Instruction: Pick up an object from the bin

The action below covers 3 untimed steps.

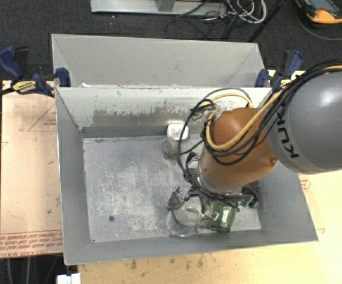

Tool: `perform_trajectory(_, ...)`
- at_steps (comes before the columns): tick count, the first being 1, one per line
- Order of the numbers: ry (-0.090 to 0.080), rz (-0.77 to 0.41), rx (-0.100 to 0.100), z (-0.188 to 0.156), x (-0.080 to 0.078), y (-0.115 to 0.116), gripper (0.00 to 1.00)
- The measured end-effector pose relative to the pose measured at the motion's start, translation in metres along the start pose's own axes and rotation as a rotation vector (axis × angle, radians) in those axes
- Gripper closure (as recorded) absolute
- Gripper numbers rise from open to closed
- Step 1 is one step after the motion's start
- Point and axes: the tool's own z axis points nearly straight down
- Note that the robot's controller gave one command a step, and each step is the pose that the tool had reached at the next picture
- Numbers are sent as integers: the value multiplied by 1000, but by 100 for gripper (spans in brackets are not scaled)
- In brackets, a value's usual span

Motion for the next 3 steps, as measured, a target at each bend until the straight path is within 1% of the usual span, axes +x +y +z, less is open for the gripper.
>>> perform_trajectory(1,0,0,0,-24,0,0,100)
perform_trajectory(3,-6,1,6,-63,-1,-1,100)
